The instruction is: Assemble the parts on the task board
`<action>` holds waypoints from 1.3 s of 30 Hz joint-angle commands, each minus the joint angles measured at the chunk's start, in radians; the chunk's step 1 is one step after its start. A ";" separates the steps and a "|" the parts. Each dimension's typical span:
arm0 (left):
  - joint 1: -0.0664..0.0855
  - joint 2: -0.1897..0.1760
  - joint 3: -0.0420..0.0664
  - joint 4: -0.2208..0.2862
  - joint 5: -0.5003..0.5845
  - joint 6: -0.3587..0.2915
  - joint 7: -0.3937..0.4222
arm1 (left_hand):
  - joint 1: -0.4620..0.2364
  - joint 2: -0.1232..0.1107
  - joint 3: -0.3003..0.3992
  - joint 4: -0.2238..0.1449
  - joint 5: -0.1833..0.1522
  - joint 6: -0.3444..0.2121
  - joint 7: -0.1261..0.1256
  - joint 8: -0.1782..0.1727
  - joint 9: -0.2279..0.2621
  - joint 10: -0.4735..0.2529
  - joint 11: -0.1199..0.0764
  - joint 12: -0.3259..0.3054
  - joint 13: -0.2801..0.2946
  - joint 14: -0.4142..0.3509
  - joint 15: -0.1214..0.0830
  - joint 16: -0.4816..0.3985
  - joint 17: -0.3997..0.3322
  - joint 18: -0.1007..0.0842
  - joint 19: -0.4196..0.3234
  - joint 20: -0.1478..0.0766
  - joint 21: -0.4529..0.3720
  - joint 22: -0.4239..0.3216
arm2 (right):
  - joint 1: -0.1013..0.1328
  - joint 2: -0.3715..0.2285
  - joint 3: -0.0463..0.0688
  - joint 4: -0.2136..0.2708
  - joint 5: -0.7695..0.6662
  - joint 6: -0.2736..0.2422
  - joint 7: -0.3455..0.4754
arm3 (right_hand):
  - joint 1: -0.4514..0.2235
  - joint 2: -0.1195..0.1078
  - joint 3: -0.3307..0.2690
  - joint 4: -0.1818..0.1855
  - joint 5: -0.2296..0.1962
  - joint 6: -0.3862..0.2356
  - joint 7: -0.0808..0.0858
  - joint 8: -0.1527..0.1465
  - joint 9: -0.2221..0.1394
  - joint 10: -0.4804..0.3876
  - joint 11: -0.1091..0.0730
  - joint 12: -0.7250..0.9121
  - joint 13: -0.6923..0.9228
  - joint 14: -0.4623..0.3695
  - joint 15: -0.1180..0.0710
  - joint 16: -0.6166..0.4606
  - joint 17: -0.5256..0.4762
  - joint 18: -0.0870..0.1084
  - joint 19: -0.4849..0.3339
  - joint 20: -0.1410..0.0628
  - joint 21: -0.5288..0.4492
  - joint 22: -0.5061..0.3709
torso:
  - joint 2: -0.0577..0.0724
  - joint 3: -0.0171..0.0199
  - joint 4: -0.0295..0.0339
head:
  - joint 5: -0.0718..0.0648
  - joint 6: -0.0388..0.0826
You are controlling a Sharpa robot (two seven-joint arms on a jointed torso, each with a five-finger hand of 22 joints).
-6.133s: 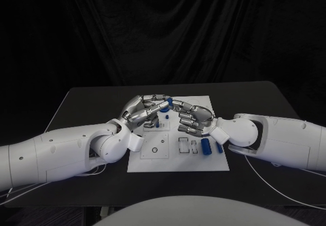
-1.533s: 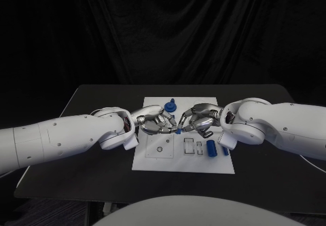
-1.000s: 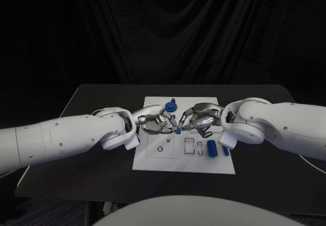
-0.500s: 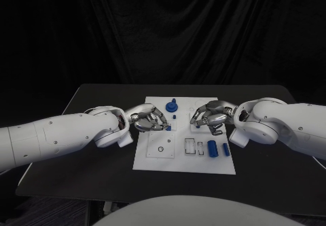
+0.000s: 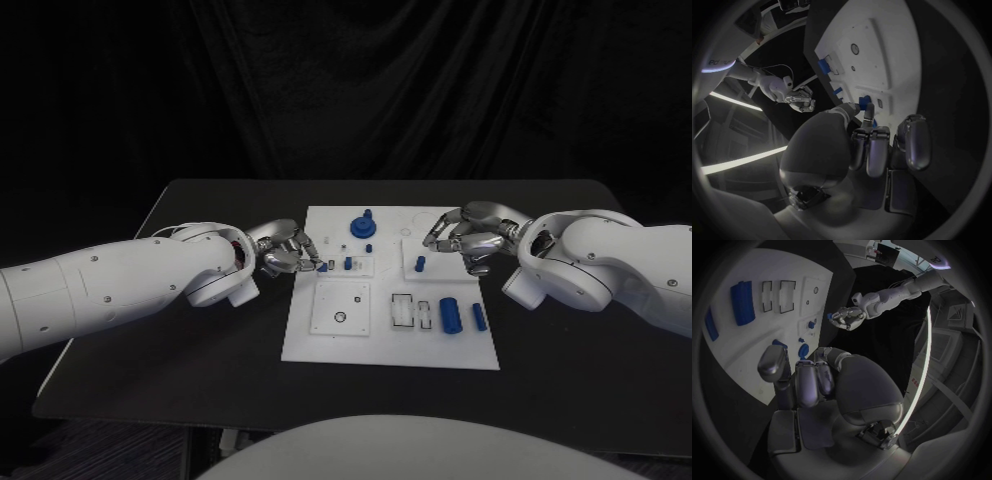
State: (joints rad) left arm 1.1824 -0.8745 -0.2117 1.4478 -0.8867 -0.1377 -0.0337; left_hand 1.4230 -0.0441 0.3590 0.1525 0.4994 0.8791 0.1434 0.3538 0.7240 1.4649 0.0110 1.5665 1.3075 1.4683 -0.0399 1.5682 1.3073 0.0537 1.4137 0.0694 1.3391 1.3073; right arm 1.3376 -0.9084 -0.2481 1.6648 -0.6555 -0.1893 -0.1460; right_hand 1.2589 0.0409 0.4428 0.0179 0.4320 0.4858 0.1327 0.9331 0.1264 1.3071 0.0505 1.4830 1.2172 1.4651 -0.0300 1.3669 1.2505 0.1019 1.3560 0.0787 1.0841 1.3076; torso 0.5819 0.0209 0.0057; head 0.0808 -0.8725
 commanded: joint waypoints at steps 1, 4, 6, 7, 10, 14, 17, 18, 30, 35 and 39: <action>0.007 0.003 0.001 -0.008 -0.050 -0.011 -0.162 | -0.016 -0.005 0.071 -0.056 -0.009 0.070 -0.065 0.001 0.006 0.106 -0.009 0.004 0.263 0.102 -0.009 0.003 0.263 0.009 0.002 -0.005 -0.005 0.180 | 0.004 -0.012 0.001 0.014 -0.059 -0.084 0.058 | 0.002 -0.010 -0.005 0.001 0.000 0.006 0.001 -0.003 -0.002 -0.008 -0.001 -0.003 -0.002 0.013 0.006 -0.006 -0.003 0.015 -0.003 0.003 -0.006 0.044 | 0.001 0.0009 -0.0002 | -0.001 0.000; 0.017 0.013 0.001 -0.024 -0.055 -0.001 -0.200 | -0.020 -0.007 0.076 -0.057 -0.012 0.072 -0.065 0.001 0.008 0.106 -0.009 0.004 0.263 0.102 -0.009 0.003 0.263 0.008 0.004 -0.006 -0.003 0.181 | 0.006 -0.023 0.001 0.024 -0.100 -0.116 0.086 | 0.005 -0.013 -0.005 0.001 0.004 0.013 0.000 -0.003 -0.003 -0.004 -0.002 -0.002 0.003 0.016 0.005 0.000 0.004 0.010 0.006 0.003 0.014 0.053 | 0.002 0.0011 0.0010 | -0.006 0.000; 0.024 0.024 0.001 -0.038 -0.058 0.011 -0.228 | -0.026 -0.009 0.083 -0.060 -0.012 0.073 -0.066 0.001 0.010 0.106 -0.010 0.004 0.263 0.102 -0.010 0.003 0.263 0.008 0.005 -0.007 -0.003 0.181 | 0.006 -0.031 0.001 0.028 -0.133 -0.143 0.107 | 0.010 -0.018 -0.006 0.004 0.005 0.024 -0.002 -0.006 -0.005 0.003 -0.003 0.001 0.009 0.019 0.004 0.005 0.009 0.007 0.014 0.002 0.027 0.059 | 0.001 0.0024 -0.0009 | -0.006 0.000; 0.027 0.030 0.001 -0.044 -0.058 0.018 -0.241 | -0.027 -0.009 0.084 -0.061 -0.012 0.073 -0.066 0.001 0.010 0.106 -0.010 0.004 0.263 0.102 -0.010 0.003 0.263 0.009 0.004 -0.007 -0.005 0.180 | 0.007 -0.034 0.001 0.028 -0.144 -0.154 0.115 | 0.016 -0.022 -0.005 0.005 0.005 0.035 -0.004 -0.009 -0.007 0.009 -0.005 0.003 0.015 0.021 0.002 0.009 0.012 0.006 0.018 0.001 0.033 0.062 | 0.001 0.0026 -0.0017 | -0.006 0.000; 0.034 0.048 0.001 -0.064 -0.060 0.041 -0.282 | -0.030 -0.009 0.088 -0.062 -0.013 0.073 -0.066 0.000 0.011 0.106 -0.011 0.004 0.263 0.102 -0.011 0.003 0.263 0.010 0.002 -0.007 -0.009 0.179 | 0.007 -0.041 0.001 0.025 -0.171 -0.177 0.135 | 0.026 -0.028 -0.003 0.004 0.007 0.048 -0.006 -0.016 -0.011 0.017 -0.007 0.006 0.022 0.023 0.000 0.011 0.013 0.005 0.022 -0.001 0.038 0.064 | 0.000 0.0036 -0.0040 | -0.005 0.000; 0.038 0.074 0.001 -0.090 -0.061 0.055 -0.323 | -0.035 -0.008 0.097 -0.065 -0.015 0.072 -0.066 -0.001 0.014 0.106 -0.012 0.004 0.263 0.102 -0.012 0.003 0.263 0.012 -0.001 -0.008 -0.016 0.176 | 0.006 -0.046 0.000 0.016 -0.185 -0.183 0.144 | 0.030 -0.029 -0.001 0.004 0.008 0.053 -0.006 -0.018 -0.013 0.015 -0.008 0.005 0.020 0.022 0.000 0.009 0.010 0.005 0.022 -0.002 0.036 0.064 | 0.000 0.0016 -0.0009 | -0.006 0.000; 0.040 0.090 0.001 -0.104 -0.061 0.054 -0.337 | -0.040 -0.009 0.103 -0.069 -0.015 0.072 -0.067 -0.001 0.016 0.106 -0.012 0.004 0.263 0.102 -0.013 0.003 0.263 0.012 -0.002 -0.009 -0.020 0.175 | 0.005 -0.048 0.000 0.011 -0.190 -0.181 0.145 | 0.031 -0.029 -0.001 0.004 0.008 0.053 -0.006 -0.019 -0.013 0.015 -0.008 0.005 0.020 0.022 -0.001 0.009 0.010 0.005 0.022 -0.002 0.035 0.063 | 0.001 0.0007 0.0009 | -0.006 0.000; 0.040 0.096 0.001 -0.109 -0.062 0.053 -0.340 | -0.041 -0.009 0.104 -0.070 -0.014 0.073 -0.067 -0.001 0.016 0.106 -0.013 0.004 0.263 0.102 -0.013 0.003 0.263 0.012 -0.001 -0.010 -0.019 0.175 | 0.004 -0.049 0.000 0.009 -0.191 -0.180 0.145 | 0.032 -0.029 0.000 0.004 0.009 0.054 -0.006 -0.020 -0.014 0.014 -0.008 0.004 0.018 0.021 -0.001 0.008 0.008 0.005 0.022 -0.002 0.034 0.063 | 0.001 0.0005 0.0013 | -0.007 0.000; 0.053 0.144 0.001 -0.139 -0.062 0.098 -0.385 | -0.055 -0.012 0.120 -0.082 -0.012 0.075 -0.068 -0.002 0.022 0.106 -0.014 0.004 0.263 0.102 -0.016 0.003 0.263 0.013 0.000 -0.012 -0.024 0.173 | 0.000 -0.055 0.000 -0.003 -0.195 -0.179 0.141 | 0.033 -0.030 0.000 0.005 0.010 0.055 -0.006 -0.021 -0.015 0.013 -0.008 0.004 0.017 0.020 -0.001 0.007 0.005 0.006 0.021 -0.002 0.031 0.062 | 0.002 -0.0005 0.0058 | -0.016 0.000; 0.063 0.166 0.001 -0.153 -0.062 0.120 -0.399 | -0.058 -0.012 0.125 -0.085 -0.011 0.075 -0.068 -0.002 0.024 0.106 -0.015 0.004 0.263 0.102 -0.016 0.003 0.263 0.013 0.000 -0.013 -0.026 0.172 | 0.000 -0.058 0.000 -0.007 -0.195 -0.181 0.140 | 0.034 -0.030 0.000 0.005 0.010 0.056 -0.006 -0.022 -0.015 0.013 -0.008 0.004 0.017 0.020 -0.001 0.006 0.004 0.006 0.021 -0.002 0.032 0.062 | 0.002 0.0000 0.0030 | -0.017 0.000; 0.077 0.176 0.001 -0.153 -0.062 0.138 -0.412 | -0.061 -0.012 0.128 -0.088 -0.011 0.075 -0.069 -0.002 0.025 0.106 -0.015 0.004 0.263 0.102 -0.016 0.003 0.263 0.014 0.000 -0.013 -0.027 0.172 | -0.002 -0.059 0.000 -0.010 -0.196 -0.180 0.138 | 0.034 -0.030 0.000 0.005 0.010 0.056 -0.006 -0.022 -0.015 0.013 -0.008 0.004 0.017 0.020 -0.001 0.006 0.004 0.006 0.021 -0.002 0.032 0.062 | 0.002 -0.0006 0.0028 | -0.020 0.000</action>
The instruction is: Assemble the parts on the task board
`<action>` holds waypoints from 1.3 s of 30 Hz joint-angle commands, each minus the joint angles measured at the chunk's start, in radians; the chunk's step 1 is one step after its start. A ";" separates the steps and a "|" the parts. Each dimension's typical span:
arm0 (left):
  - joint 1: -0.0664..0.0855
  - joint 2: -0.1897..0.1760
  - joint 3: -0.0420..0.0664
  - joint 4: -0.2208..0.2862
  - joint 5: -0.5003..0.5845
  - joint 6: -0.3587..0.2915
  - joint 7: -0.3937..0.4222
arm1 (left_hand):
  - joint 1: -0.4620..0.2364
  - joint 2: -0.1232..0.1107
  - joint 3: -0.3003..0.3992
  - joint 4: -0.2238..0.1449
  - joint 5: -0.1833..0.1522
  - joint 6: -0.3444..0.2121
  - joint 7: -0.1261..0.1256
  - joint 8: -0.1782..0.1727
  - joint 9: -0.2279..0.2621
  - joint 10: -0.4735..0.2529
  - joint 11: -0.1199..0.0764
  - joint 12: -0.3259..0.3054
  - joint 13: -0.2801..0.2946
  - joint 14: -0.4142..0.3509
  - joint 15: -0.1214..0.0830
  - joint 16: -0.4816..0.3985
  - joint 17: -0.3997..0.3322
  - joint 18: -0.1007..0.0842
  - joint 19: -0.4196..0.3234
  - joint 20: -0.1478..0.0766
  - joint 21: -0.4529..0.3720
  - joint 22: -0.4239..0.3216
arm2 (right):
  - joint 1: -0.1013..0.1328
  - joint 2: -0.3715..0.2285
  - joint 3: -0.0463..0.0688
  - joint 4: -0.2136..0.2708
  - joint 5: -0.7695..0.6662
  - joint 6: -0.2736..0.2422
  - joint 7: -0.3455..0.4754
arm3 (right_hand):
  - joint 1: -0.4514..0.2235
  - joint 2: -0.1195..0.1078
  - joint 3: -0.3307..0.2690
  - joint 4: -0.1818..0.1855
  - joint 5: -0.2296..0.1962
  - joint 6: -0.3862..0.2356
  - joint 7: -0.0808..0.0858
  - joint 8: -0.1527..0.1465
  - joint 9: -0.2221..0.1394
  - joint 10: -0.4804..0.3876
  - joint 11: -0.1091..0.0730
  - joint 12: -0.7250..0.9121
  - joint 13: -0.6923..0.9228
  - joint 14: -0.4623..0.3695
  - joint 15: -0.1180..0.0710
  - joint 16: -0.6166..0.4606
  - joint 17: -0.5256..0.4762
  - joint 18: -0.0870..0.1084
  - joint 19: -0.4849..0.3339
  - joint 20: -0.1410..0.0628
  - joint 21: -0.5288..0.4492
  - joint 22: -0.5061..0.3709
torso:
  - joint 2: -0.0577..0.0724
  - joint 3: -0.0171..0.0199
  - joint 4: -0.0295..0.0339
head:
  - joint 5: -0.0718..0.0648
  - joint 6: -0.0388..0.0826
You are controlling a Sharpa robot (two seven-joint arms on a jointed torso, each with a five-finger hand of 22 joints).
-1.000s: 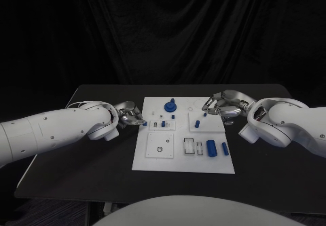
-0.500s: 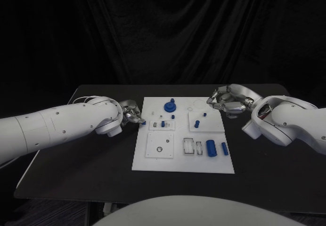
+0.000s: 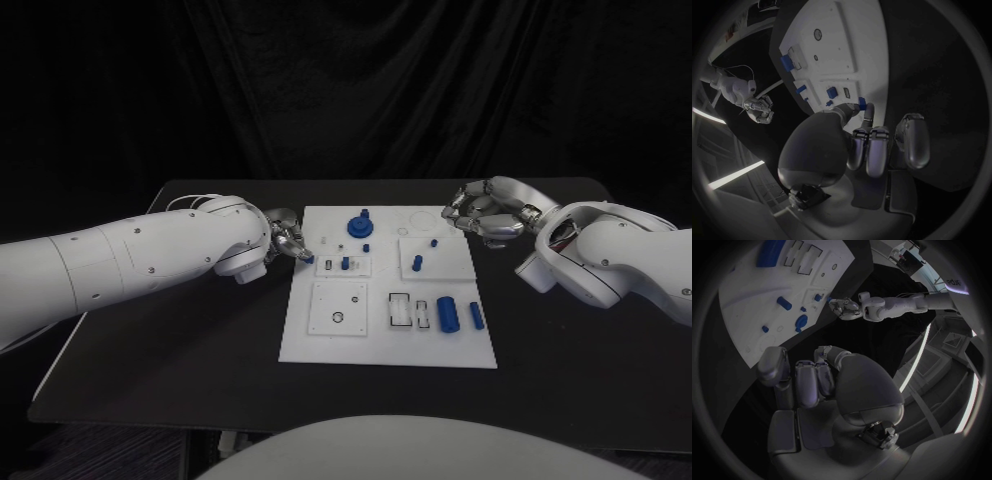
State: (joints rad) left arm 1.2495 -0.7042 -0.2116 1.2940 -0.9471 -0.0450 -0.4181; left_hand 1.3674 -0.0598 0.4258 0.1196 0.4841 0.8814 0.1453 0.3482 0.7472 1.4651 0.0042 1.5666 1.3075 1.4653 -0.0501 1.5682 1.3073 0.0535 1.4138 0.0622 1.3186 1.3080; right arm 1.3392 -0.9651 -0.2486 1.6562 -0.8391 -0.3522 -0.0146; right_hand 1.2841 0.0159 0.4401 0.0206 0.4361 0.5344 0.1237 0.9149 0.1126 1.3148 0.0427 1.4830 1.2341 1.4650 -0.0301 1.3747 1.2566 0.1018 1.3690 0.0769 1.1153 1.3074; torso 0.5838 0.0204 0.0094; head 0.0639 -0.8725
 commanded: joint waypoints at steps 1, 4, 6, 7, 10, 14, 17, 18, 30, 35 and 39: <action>0.015 0.007 0.001 0.003 -0.001 0.052 -0.033 | -0.006 0.003 0.062 -0.056 0.005 0.073 -0.071 0.004 0.003 0.106 -0.008 0.004 0.263 0.106 -0.006 0.003 0.263 0.014 0.000 -0.006 -0.007 0.171 | -0.004 -0.003 0.001 -0.003 -0.012 -0.017 0.005 | 0.008 -0.005 0.003 0.002 0.006 0.007 0.003 -0.004 -0.001 0.006 0.000 0.004 0.000 0.020 -0.001 -0.002 -0.002 0.006 0.008 0.000 0.001 0.062 | 0.000 0.0003 -0.0003 | -0.004 0.000; 0.029 0.012 0.001 0.008 -0.001 0.067 -0.046 | -0.007 0.003 0.064 -0.057 0.005 0.073 -0.071 0.004 0.003 0.106 -0.008 0.004 0.263 0.106 -0.006 0.003 0.263 0.014 0.000 -0.006 -0.008 0.171 | -0.007 -0.005 0.001 -0.005 -0.012 -0.015 0.003 | 0.008 -0.005 0.003 0.002 0.006 0.007 0.003 -0.004 -0.001 0.006 0.000 0.004 0.000 0.020 -0.001 -0.002 -0.002 0.006 0.008 0.000 0.001 0.062 | -0.001 0.0012 0.0012 | -0.003 0.000; 0.040 0.015 0.001 0.011 -0.001 0.077 -0.054 | -0.009 0.003 0.067 -0.059 0.005 0.073 -0.071 0.004 0.004 0.106 -0.009 0.004 0.263 0.106 -0.007 0.003 0.263 0.014 0.001 -0.006 -0.007 0.171 | -0.009 -0.005 0.001 -0.007 -0.012 -0.014 0.002 | 0.008 -0.005 0.003 0.002 0.006 0.007 0.003 -0.004 -0.001 0.006 0.000 0.004 0.000 0.020 -0.001 -0.002 -0.002 0.006 0.008 0.000 0.001 0.062 | -0.002 0.0006 0.0012 | -0.002 0.000; 0.046 0.017 0.001 0.012 -0.001 0.085 -0.060 | -0.009 0.003 0.067 -0.059 0.005 0.073 -0.071 0.004 0.004 0.106 -0.009 0.004 0.263 0.106 -0.007 0.003 0.263 0.014 0.001 -0.006 -0.007 0.171 | -0.010 -0.005 0.001 -0.008 -0.012 -0.014 0.002 | 0.008 -0.005 0.003 0.002 0.006 0.007 0.003 -0.004 -0.001 0.006 0.000 0.004 0.000 0.020 -0.001 -0.002 -0.002 0.006 0.008 0.000 0.001 0.062 | -0.002 0.0001 0.0001 | -0.001 0.000; 0.057 0.024 0.001 0.014 -0.001 0.113 -0.074 | -0.011 0.003 0.069 -0.061 0.006 0.073 -0.071 0.003 0.005 0.106 -0.009 0.004 0.263 0.106 -0.007 0.003 0.263 0.014 0.001 -0.007 -0.007 0.171 | -0.012 -0.004 0.001 -0.009 -0.012 -0.015 0.002 | 0.010 -0.006 0.003 0.002 0.007 0.010 0.003 -0.005 -0.002 0.007 0.000 0.004 0.001 0.020 -0.001 -0.002 -0.003 0.006 0.007 0.000 -0.001 0.062 | -0.001 -0.0007 -0.0025 | 0.003 0.000; 0.064 0.035 0.001 0.011 -0.001 0.164 -0.099 | -0.014 0.004 0.074 -0.065 0.007 0.073 -0.071 0.003 0.007 0.106 -0.009 0.004 0.263 0.106 -0.007 0.003 0.263 0.014 0.001 -0.007 -0.009 0.171 | -0.013 -0.003 0.001 -0.009 -0.012 -0.017 0.003 | 0.010 -0.006 0.003 0.002 0.007 0.010 0.003 -0.005 -0.002 0.007 0.000 0.004 0.001 0.020 -0.001 -0.002 -0.003 0.006 0.007 0.000 -0.001 0.062 | -0.001 -0.0009 -0.0044 | 0.003 0.000; 0.066 0.046 0.001 0.007 -0.001 0.200 -0.120 | -0.016 0.004 0.078 -0.068 0.008 0.072 -0.070 0.003 0.008 0.106 -0.009 0.004 0.263 0.106 -0.007 0.003 0.263 0.015 -0.001 -0.007 -0.013 0.169 | -0.013 -0.003 0.001 -0.009 -0.012 -0.017 0.003 | 0.010 -0.006 0.003 0.002 0.007 0.010 0.003 -0.005 -0.002 0.007 0.000 0.004 0.001 0.020 -0.001 -0.002 -0.003 0.006 0.007 0.000 -0.001 0.062 | -0.001 -0.0005 -0.0026 | -0.002 0.000; 0.067 0.051 0.001 0.005 -0.001 0.214 -0.128 | -0.016 0.004 0.078 -0.068 0.008 0.072 -0.070 0.003 0.008 0.106 -0.009 0.004 0.263 0.106 -0.007 0.003 0.263 0.015 -0.001 -0.007 -0.013 0.169 | -0.013 -0.003 0.001 -0.009 -0.012 -0.017 0.003 | 0.010 -0.006 0.003 0.002 0.007 0.010 0.003 -0.005 -0.002 0.007 0.000 0.004 0.001 0.020 -0.001 -0.002 -0.003 0.006 0.007 0.000 -0.001 0.062 | -0.001 -0.0003 -0.0025 | -0.002 0.000; 0.068 0.119 0.001 -0.042 -0.002 0.283 -0.166 | -0.027 0.008 0.090 -0.078 0.005 0.067 -0.069 0.000 0.013 0.106 -0.007 0.004 0.263 0.106 -0.007 0.003 0.263 0.017 -0.004 -0.007 -0.022 0.167 | -0.016 0.000 0.001 -0.012 -0.012 -0.014 0.005 | 0.011 -0.008 0.002 0.003 0.008 0.013 0.003 -0.006 -0.003 0.007 0.000 0.004 0.001 0.020 -0.001 -0.003 -0.004 0.006 0.008 -0.001 -0.001 0.062 | 0.001 -0.0007 -0.0043 | 0.004 0.000; 0.068 0.132 0.001 -0.056 -0.002 0.281 -0.158 | -0.028 0.009 0.092 -0.079 0.004 0.066 -0.068 0.000 0.014 0.106 -0.007 0.004 0.263 0.106 -0.007 0.003 0.263 0.017 -0.005 -0.007 -0.023 0.166 | -0.016 0.001 0.001 -0.012 -0.011 -0.011 0.006 | 0.011 -0.009 0.002 0.003 0.008 0.014 0.003 -0.007 -0.003 0.007 0.000 0.004 0.001 0.020 -0.001 -0.002 -0.003 0.006 0.008 -0.001 -0.002 0.062 | 0.000 -0.0002 -0.0028 | -0.002 0.000; 0.067 0.138 0.001 -0.066 -0.002 0.273 -0.153 | -0.028 0.009 0.092 -0.079 0.004 0.066 -0.068 0.000 0.014 0.106 -0.007 0.004 0.263 0.106 -0.007 0.003 0.263 0.017 -0.005 -0.007 -0.023 0.166 | -0.017 0.000 0.001 -0.013 -0.011 -0.011 0.006 | 0.011 -0.009 0.002 0.003 0.008 0.014 0.003 -0.007 -0.003 0.007 0.000 0.004 0.001 0.020 -0.001 -0.002 -0.003 0.006 0.008 -0.001 -0.002 0.062 | 0.000 0.0008 -0.0016 | -0.003 0.000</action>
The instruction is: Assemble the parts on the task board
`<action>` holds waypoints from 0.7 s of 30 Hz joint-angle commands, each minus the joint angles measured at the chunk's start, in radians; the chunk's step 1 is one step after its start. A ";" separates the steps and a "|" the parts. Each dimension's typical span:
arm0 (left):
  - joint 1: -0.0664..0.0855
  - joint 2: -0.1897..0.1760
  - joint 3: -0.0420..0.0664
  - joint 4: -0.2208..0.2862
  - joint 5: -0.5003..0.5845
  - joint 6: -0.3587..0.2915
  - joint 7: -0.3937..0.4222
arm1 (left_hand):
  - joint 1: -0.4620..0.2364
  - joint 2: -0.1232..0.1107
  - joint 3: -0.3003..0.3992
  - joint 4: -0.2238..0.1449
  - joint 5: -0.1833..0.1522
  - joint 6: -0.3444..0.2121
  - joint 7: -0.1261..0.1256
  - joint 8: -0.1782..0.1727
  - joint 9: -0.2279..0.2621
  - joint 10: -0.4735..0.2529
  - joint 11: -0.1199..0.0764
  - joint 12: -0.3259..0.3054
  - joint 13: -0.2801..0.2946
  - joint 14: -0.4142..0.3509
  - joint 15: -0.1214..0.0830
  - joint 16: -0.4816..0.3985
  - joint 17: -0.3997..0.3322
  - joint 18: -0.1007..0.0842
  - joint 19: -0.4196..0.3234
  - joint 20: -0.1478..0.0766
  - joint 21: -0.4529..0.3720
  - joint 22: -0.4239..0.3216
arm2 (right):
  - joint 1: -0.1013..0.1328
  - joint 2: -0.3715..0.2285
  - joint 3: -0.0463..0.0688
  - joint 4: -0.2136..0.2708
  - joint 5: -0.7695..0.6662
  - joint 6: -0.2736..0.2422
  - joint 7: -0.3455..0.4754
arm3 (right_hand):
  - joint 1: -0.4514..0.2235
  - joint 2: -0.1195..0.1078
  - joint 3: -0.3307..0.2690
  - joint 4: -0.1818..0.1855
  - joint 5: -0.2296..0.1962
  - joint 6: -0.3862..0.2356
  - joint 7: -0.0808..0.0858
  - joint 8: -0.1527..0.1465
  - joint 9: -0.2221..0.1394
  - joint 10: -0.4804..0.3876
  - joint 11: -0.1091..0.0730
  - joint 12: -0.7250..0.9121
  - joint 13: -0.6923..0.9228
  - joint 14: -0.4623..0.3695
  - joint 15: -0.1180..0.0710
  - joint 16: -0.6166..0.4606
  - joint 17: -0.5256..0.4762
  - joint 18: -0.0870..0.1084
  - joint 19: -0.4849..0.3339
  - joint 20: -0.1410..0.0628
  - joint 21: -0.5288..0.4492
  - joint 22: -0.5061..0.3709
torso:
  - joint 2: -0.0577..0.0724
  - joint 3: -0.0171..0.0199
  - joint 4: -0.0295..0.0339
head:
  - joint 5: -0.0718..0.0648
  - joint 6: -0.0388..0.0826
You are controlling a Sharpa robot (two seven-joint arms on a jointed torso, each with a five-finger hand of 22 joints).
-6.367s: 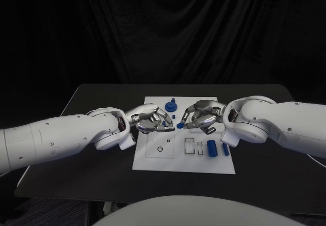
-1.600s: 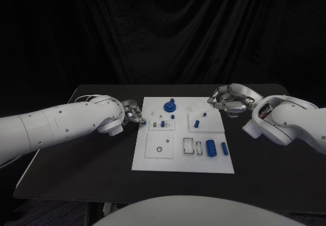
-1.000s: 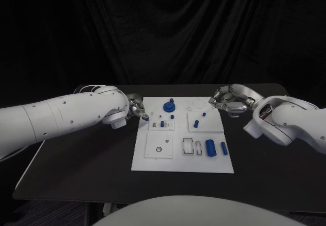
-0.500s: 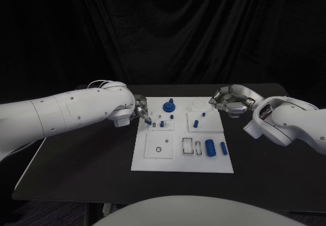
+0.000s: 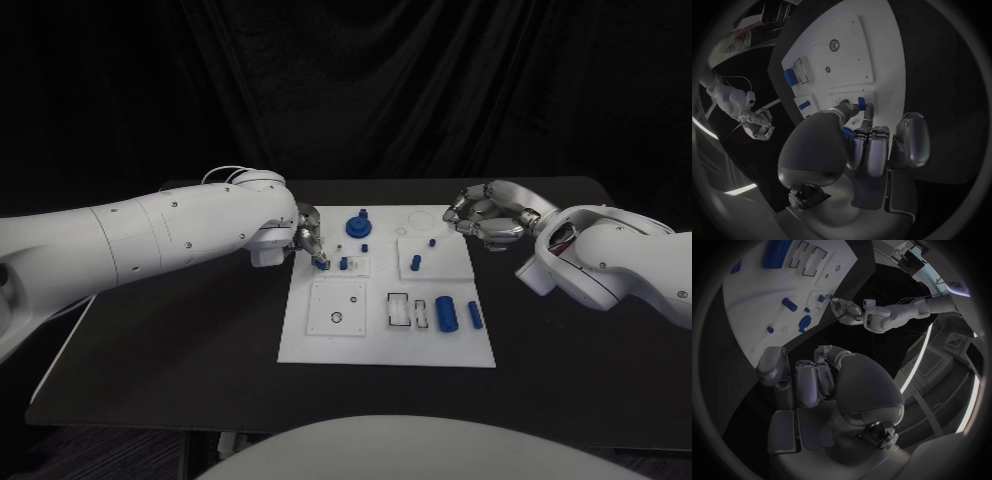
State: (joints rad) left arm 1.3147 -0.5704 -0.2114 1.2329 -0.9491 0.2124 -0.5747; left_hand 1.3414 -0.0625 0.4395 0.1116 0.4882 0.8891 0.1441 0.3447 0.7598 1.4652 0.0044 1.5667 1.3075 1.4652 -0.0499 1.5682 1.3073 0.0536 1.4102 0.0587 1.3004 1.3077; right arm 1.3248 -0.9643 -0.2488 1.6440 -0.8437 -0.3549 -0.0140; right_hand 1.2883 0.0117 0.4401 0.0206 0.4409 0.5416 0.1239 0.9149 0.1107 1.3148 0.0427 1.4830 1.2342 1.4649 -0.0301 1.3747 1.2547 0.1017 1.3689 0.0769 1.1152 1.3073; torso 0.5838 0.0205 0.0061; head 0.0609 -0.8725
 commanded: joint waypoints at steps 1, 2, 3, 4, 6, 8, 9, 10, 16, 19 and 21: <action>0.002 0.006 0.001 -0.008 0.000 0.012 0.005 | -0.004 0.013 0.080 -0.073 0.000 0.057 -0.067 0.003 0.002 0.106 -0.007 0.004 0.263 0.106 -0.006 0.003 0.263 0.017 -0.001 -0.004 -0.005 0.167 | -0.003 -0.001 0.001 -0.001 -0.006 -0.008 0.006 | 0.007 -0.005 0.002 0.003 0.003 0.007 0.003 -0.007 -0.001 0.007 0.000 0.004 0.001 0.020 -0.001 -0.002 -0.001 0.006 0.008 -0.001 -0.002 0.062 | 0.000 0.0007 0.0014 | 0.001 0.000; 0.002 0.007 0.001 -0.011 0.000 0.009 0.006 | -0.004 0.013 0.080 -0.073 0.000 0.057 -0.067 0.003 0.002 0.106 -0.007 0.004 0.263 0.106 -0.006 0.003 0.263 0.017 -0.001 -0.004 -0.005 0.167 | -0.003 -0.001 0.001 -0.001 -0.006 -0.008 0.006 | 0.007 -0.005 0.002 0.003 0.003 0.007 0.003 -0.007 -0.001 0.007 0.000 0.004 0.001 0.020 -0.001 -0.002 -0.001 0.006 0.008 -0.001 -0.002 0.062 | 0.000 0.0006 0.0011 | 0.002 0.000; 0.002 0.009 0.001 -0.013 0.000 0.007 0.008 | -0.004 0.013 0.080 -0.073 0.000 0.057 -0.067 0.003 0.002 0.106 -0.007 0.004 0.263 0.106 -0.006 0.003 0.263 0.017 -0.001 -0.004 -0.005 0.167 | -0.003 -0.001 0.001 -0.001 -0.006 -0.008 0.006 | 0.007 -0.005 0.002 0.003 0.003 0.007 0.003 -0.007 -0.001 0.007 0.000 0.004 0.001 0.020 -0.001 -0.002 -0.001 0.006 0.008 -0.001 -0.002 0.062 | 0.000 0.0007 0.0008 | 0.003 0.000; 0.002 0.010 0.001 -0.016 0.000 0.004 0.009 | -0.004 0.013 0.081 -0.075 0.000 0.057 -0.067 0.002 0.003 0.106 -0.007 0.004 0.263 0.106 -0.006 0.003 0.263 0.017 -0.001 -0.004 -0.006 0.166 | -0.004 -0.001 0.001 -0.001 -0.006 -0.008 0.007 | 0.007 -0.005 0.002 0.003 0.003 0.007 0.003 -0.007 -0.001 0.007 0.000 0.004 0.001 0.020 -0.001 -0.002 -0.001 0.006 0.008 -0.001 -0.002 0.062 | 0.000 0.0005 0.0002 | 0.004 0.000; 0.002 0.015 0.001 -0.022 0.000 -0.002 0.011 | -0.004 0.013 0.081 -0.075 0.000 0.057 -0.067 0.002 0.003 0.106 -0.007 0.004 0.263 0.106 -0.006 0.003 0.263 0.017 -0.001 -0.004 -0.006 0.166 | -0.004 -0.001 0.001 -0.001 -0.006 -0.007 0.007 | 0.007 -0.005 0.002 0.003 0.003 0.007 0.003 -0.007 -0.001 0.007 0.000 0.004 0.001 0.020 -0.001 -0.002 -0.001 0.006 0.008 -0.001 -0.002 0.062 | 0.001 -0.0004 -0.0005 | 0.005 0.000; 0.001 0.020 0.001 -0.027 0.000 -0.004 0.013 | -0.005 0.014 0.083 -0.076 0.000 0.056 -0.066 0.002 0.004 0.106 -0.007 0.004 0.263 0.106 -0.006 0.003 0.263 0.017 -0.002 -0.004 -0.006 0.166 | -0.005 0.000 0.001 -0.002 -0.006 -0.006 0.007 | 0.007 -0.005 0.002 0.003 0.003 0.007 0.003 -0.007 -0.001 0.007 0.000 0.004 0.001 0.020 -0.001 -0.002 -0.001 0.006 0.008 -0.001 -0.002 0.062 | 0.000 -0.0010 -0.0004 | 0.006 0.000; 0.001 0.023 0.001 -0.029 0.000 -0.006 0.015 | -0.005 0.014 0.083 -0.076 0.000 0.056 -0.066 0.002 0.004 0.106 -0.007 0.004 0.263 0.106 -0.006 0.003 0.263 0.017 -0.002 -0.004 -0.006 0.166 | -0.006 0.000 0.001 -0.002 -0.006 -0.006 0.007 | 0.007 -0.005 0.002 0.003 0.003 0.007 0.003 -0.007 -0.001 0.007 0.000 0.004 0.001 0.020 -0.001 -0.002 -0.001 0.006 0.008 -0.001 -0.002 0.062 | 0.000 -0.0013 0.0001 | 0.006 0.000; 0.001 0.025 0.001 -0.031 0.000 -0.008 0.016 | -0.006 0.014 0.083 -0.077 0.000 0.056 -0.066 0.002 0.004 0.106 -0.007 0.004 0.263 0.106 -0.006 0.003 0.263 0.017 -0.001 -0.004 -0.005 0.167 | -0.006 0.000 0.001 -0.002 -0.006 -0.005 0.007 | 0.007 -0.005 0.002 0.003 0.003 0.007 0.003 -0.007 -0.001 0.007 0.000 0.004 0.001 0.020 -0.001 -0.002 -0.001 0.006 0.008 -0.001 -0.002 0.062 | 0.000 -0.0014 0.0004 | 0.005 0.000; -0.001 0.038 0.001 -0.049 0.000 -0.019 0.023 | -0.006 0.014 0.084 -0.077 0.000 0.056 -0.066 0.002 0.004 0.106 -0.007 0.004 0.263 0.106 -0.006 0.003 0.263 0.016 0.000 -0.004 -0.004 0.167 | -0.007 0.001 0.001 -0.003 -0.006 -0.002 0.006 | 0.007 -0.005 0.002 0.004 0.004 0.008 0.003 -0.008 -0.002 0.008 0.000 0.005 0.002 0.020 -0.001 -0.002 -0.001 0.006 0.008 -0.001 -0.002 0.062 | -0.001 -0.0011 0.0018 | 0.003 0.000; -0.003 0.044 0.001 -0.058 0.000 -0.027 0.028 | -0.006 0.015 0.084 -0.077 0.000 0.056 -0.066 0.002 0.004 0.106 -0.007 0.004 0.263 0.106 -0.006 0.003 0.263 0.016 -0.001 -0.004 -0.005 0.167 | -0.007 0.001 0.001 -0.004 -0.006 -0.001 0.005 | 0.007 -0.005 0.002 0.004 0.004 0.008 0.003 -0.008 -0.002 0.008 0.000 0.005 0.002 0.020 -0.001 -0.002 -0.001 0.006 0.008 -0.001 -0.002 0.062 | -0.001 -0.0012 0.0022 | 0.003 0.000; -0.004 0.046 0.001 -0.063 0.000 -0.031 0.030 | -0.006 0.015 0.084 -0.077 0.000 0.056 -0.066 0.002 0.004 0.106 -0.007 0.004 0.263 0.106 -0.006 0.003 0.263 0.016 -0.001 -0.004 -0.005 0.167 | -0.007 0.001 0.001 -0.003 -0.006 -0.002 0.006 | 0.008 -0.006 0.003 0.004 0.004 0.009 0.003 -0.009 -0.002 0.009 0.000 0.005 0.003 0.020 -0.001 -0.002 -0.001 0.006 0.008 -0.001 -0.002 0.062 | -0.001 -0.0014 0.0025 | 0.002 0.000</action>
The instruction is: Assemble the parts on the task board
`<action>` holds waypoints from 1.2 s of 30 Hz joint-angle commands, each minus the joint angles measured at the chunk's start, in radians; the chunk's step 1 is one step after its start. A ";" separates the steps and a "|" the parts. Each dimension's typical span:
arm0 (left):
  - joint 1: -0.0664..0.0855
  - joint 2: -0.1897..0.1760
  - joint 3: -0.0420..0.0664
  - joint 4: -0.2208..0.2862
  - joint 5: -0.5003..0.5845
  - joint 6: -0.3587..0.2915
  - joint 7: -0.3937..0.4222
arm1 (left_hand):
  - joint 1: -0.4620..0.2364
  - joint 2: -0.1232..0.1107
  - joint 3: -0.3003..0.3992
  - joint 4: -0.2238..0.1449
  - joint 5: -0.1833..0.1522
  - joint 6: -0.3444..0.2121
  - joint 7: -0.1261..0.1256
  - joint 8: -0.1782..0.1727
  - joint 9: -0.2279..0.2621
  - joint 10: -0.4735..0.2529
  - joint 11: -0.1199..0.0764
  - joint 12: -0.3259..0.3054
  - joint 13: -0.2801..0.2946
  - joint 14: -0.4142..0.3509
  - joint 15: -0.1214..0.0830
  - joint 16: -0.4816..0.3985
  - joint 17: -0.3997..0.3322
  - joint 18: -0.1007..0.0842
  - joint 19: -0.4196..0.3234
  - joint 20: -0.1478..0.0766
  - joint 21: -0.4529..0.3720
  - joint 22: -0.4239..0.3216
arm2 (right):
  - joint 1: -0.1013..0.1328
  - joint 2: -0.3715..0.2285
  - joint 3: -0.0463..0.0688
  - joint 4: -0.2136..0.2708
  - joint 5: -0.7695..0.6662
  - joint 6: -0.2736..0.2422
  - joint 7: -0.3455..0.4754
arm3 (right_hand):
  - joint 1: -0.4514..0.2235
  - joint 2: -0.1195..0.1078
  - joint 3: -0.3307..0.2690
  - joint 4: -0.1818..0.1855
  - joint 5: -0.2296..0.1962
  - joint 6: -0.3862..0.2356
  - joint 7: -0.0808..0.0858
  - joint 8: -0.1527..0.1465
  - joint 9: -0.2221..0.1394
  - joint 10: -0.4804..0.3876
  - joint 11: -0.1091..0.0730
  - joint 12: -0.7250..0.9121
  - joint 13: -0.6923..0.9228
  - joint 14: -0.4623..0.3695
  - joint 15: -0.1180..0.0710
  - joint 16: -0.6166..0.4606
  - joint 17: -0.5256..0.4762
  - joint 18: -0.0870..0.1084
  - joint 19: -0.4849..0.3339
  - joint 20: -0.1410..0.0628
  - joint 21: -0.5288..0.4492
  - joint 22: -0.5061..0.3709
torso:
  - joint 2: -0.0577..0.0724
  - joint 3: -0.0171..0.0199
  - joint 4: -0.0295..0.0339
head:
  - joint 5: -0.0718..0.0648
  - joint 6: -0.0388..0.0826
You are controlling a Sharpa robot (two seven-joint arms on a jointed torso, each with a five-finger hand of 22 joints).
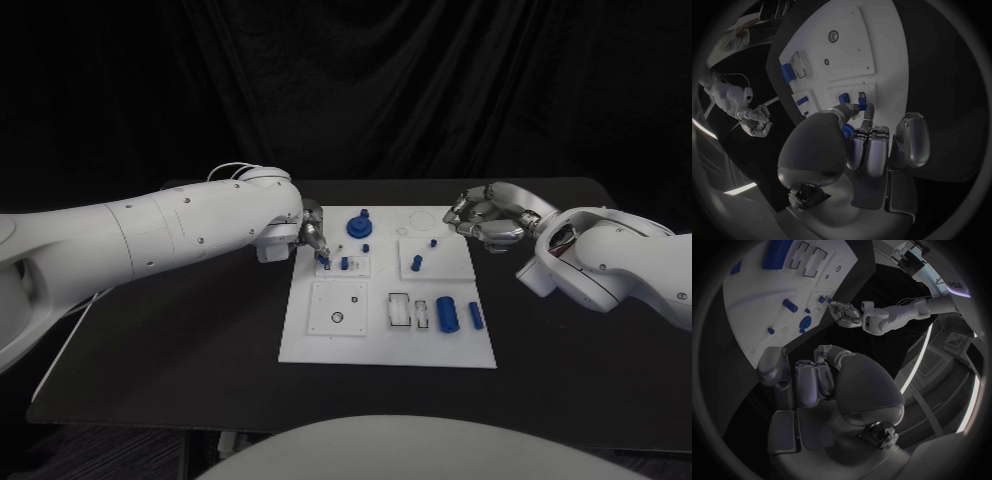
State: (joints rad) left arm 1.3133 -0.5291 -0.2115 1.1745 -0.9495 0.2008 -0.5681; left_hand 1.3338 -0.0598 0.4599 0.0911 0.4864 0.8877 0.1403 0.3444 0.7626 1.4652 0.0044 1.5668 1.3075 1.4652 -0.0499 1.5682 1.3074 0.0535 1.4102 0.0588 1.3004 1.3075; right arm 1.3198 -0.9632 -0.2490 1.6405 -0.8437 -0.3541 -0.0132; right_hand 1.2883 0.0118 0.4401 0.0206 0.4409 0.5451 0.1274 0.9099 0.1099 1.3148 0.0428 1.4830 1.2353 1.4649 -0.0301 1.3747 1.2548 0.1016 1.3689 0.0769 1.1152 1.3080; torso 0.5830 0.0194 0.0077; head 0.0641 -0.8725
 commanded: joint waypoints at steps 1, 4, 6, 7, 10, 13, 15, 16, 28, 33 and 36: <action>-0.004 0.006 0.001 -0.007 0.001 -0.021 0.025 | 0.000 0.012 0.065 -0.058 0.002 0.057 -0.062 0.002 0.002 0.106 -0.007 0.004 0.263 0.106 -0.006 0.003 0.263 0.017 -0.001 -0.004 -0.006 0.167 | -0.002 0.000 0.001 0.000 -0.006 -0.002 0.005 | 0.008 -0.006 0.003 0.004 0.004 0.006 -0.001 -0.004 -0.001 0.009 0.000 0.005 0.002 0.020 -0.001 -0.002 -0.001 0.006 0.008 -0.001 -0.002 0.061 | 0.000 -0.0003 0.0010 | -0.002 0.000; -0.008 0.010 0.001 -0.012 0.001 -0.024 0.024 | 0.000 0.012 0.065 -0.058 0.002 0.057 -0.062 0.002 0.002 0.106 -0.007 0.004 0.263 0.106 -0.006 0.003 0.263 0.017 -0.001 -0.004 -0.006 0.167 | -0.002 0.000 0.001 0.000 -0.006 -0.002 0.005 | 0.008 -0.006 0.003 0.004 0.004 0.006 -0.001 -0.004 -0.001 0.009 0.000 0.005 0.002 0.020 -0.001 -0.002 -0.001 0.006 0.008 -0.001 -0.002 0.061 | 0.000 -0.0003 0.0006 | 0.000 0.000; -0.010 0.011 0.001 -0.014 0.001 -0.026 0.023 | 0.000 0.012 0.065 -0.058 0.002 0.057 -0.062 0.002 0.002 0.106 -0.007 0.004 0.263 0.106 -0.006 0.003 0.263 0.017 -0.001 -0.004 -0.006 0.167 | -0.003 0.000 0.001 0.000 -0.006 -0.001 0.005 | 0.008 -0.006 0.003 0.004 0.004 0.006 -0.001 -0.004 -0.001 0.009 0.000 0.005 0.002 0.020 -0.001 -0.002 -0.001 0.006 0.008 -0.001 -0.002 0.061 | 0.000 -0.0007 0.0002 | 0.000 0.000; -0.011 0.011 0.001 -0.015 -0.001 -0.027 0.023 | 0.000 0.012 0.065 -0.058 0.002 0.057 -0.062 0.002 0.002 0.106 -0.007 0.004 0.263 0.106 -0.006 0.003 0.263 0.017 -0.001 -0.004 -0.006 0.167 | -0.003 0.000 0.001 0.000 -0.006 -0.001 0.005 | 0.008 -0.006 0.003 0.004 0.004 0.006 -0.001 -0.004 -0.001 0.009 0.000 0.005 0.002 0.020 -0.001 -0.002 -0.001 0.006 0.008 -0.001 -0.002 0.061 | 0.000 -0.0008 -0.0004 | 0.001 0.000; -0.014 0.011 0.001 -0.016 -0.016 -0.028 0.026 | 0.000 0.013 0.066 -0.059 0.002 0.056 -0.062 0.002 0.003 0.106 -0.007 0.004 0.263 0.106 -0.006 0.003 0.263 0.017 -0.001 -0.004 -0.006 0.167 | -0.003 0.000 0.001 0.000 -0.006 0.000 0.005 | 0.008 -0.006 0.003 0.004 0.004 0.006 -0.001 -0.004 -0.001 0.009 0.000 0.005 0.002 0.020 -0.001 -0.002 -0.001 0.006 0.008 -0.001 -0.002 0.061 | 0.000 0.0000 -0.0014 | 0.003 0.000; -0.016 0.009 0.001 -0.018 -0.028 -0.032 0.030 | -0.002 0.013 0.067 -0.061 0.002 0.055 -0.062 0.002 0.004 0.106 -0.006 0.004 0.263 0.106 -0.006 0.003 0.263 0.017 -0.001 -0.004 -0.007 0.167 | -0.003 0.000 0.001 0.000 -0.006 0.000 0.004 | 0.008 -0.006 0.003 0.004 0.004 0.006 -0.001 -0.004 -0.001 0.009 0.000 0.005 0.002 0.020 -0.001 -0.002 -0.001 0.006 0.008 -0.001 -0.002 0.061 | 0.000 0.0003 -0.0013 | 0.003 0.000; -0.017 0.008 0.001 -0.017 -0.032 -0.034 0.031 | -0.002 0.013 0.067 -0.061 0.002 0.055 -0.062 0.002 0.004 0.106 -0.006 0.004 0.263 0.106 -0.006 0.003 0.263 0.017 -0.001 -0.004 -0.007 0.167 | -0.004 0.000 0.001 0.000 -0.006 0.001 0.004 | 0.008 -0.006 0.003 0.004 0.004 0.006 -0.001 -0.004 -0.001 0.009 0.000 0.005 0.002 0.020 -0.001 -0.002 -0.001 0.006 0.008 -0.001 -0.002 0.061 | 0.001 0.0002 -0.0004 | 0.003 0.000; -0.018 0.008 0.001 -0.017 -0.034 -0.035 0.032 | -0.002 0.013 0.067 -0.061 0.002 0.055 -0.062 0.002 0.004 0.106 -0.006 0.004 0.263 0.106 -0.006 0.003 0.263 0.017 -0.001 -0.004 -0.007 0.167 | -0.004 0.000 0.001 0.000 -0.006 0.001 0.004 | 0.008 -0.006 0.003 0.004 0.004 0.006 -0.001 -0.004 -0.001 0.009 0.000 0.005 0.002 0.020 -0.001 -0.002 -0.001 0.006 0.008 -0.001 -0.002 0.061 | 0.001 0.0001 0.0000 | 0.003 0.000; -0.028 0.003 0.001 -0.011 -0.040 -0.042 0.040 | -0.004 0.014 0.068 -0.063 0.000 0.055 -0.062 0.002 0.005 0.106 -0.006 0.004 0.263 0.106 -0.006 0.003 0.263 0.017 -0.002 -0.004 -0.008 0.166 | -0.005 -0.001 0.001 0.000 -0.006 0.004 0.002 | 0.009 -0.006 0.003 0.005 0.005 0.007 -0.001 -0.005 -0.002 0.008 0.000 0.005 0.000 0.020 -0.001 -0.002 -0.002 0.006 0.008 -0.001 -0.003 0.060 | -0.001 -0.0002 0.0007 | -0.001 0.000; -0.030 -0.002 0.001 0.000 -0.040 -0.041 0.040 | -0.004 0.014 0.069 -0.063 0.000 0.055 -0.061 0.002 0.005 0.106 -0.006 0.004 0.263 0.106 -0.006 0.003 0.263 0.017 -0.002 -0.004 -0.008 0.166 | -0.006 0.000 0.001 -0.001 -0.005 0.007 0.000 | 0.009 -0.006 0.003 0.005 0.005 0.007 -0.001 -0.005 -0.002 0.008 0.000 0.005 0.000 0.020 -0.001 -0.002 -0.002 0.006 0.008 -0.001 -0.003 0.060 | -0.001 -0.0002 0.0013 | -0.001 0.000; -0.031 -0.004 0.001 0.006 -0.040 -0.039 0.040 | -0.005 0.014 0.069 -0.063 0.000 0.055 -0.061 0.002 0.005 0.106 -0.006 0.004 0.263 0.106 -0.006 0.003 0.263 0.017 -0.002 -0.003 -0.009 0.166 | -0.007 0.000 0.001 -0.001 -0.005 0.008 -0.001 | 0.009 -0.006 0.003 0.005 0.005 0.007 -0.001 -0.005 -0.002 0.008 0.000 0.005 0.000 0.020 -0.001 -0.002 -0.002 0.006 0.008 -0.001 -0.003 0.060 | 0.000 -0.0001 0.0007 | 0.001 0.000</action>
State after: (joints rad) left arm 1.2864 -0.5339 -0.2106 1.1760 -0.9862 0.1624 -0.5436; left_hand 1.3313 -0.0543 0.4599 0.0910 0.4849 0.8884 0.1410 0.3426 0.7675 1.4652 0.0045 1.5668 1.3075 1.4652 -0.0498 1.5682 1.3073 0.0535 1.4102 0.0589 1.2966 1.3074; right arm 1.3155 -0.9631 -0.2487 1.6393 -0.8437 -0.3513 -0.0131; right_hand 1.2935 0.0066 0.4401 0.0206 0.4409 0.5451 0.1274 0.9099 0.1089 1.3148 0.0428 1.4830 1.2357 1.4649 -0.0302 1.3747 1.2536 0.1017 1.3689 0.0769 1.1152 1.3076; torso 0.5820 0.0192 0.0086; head 0.0635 -0.8725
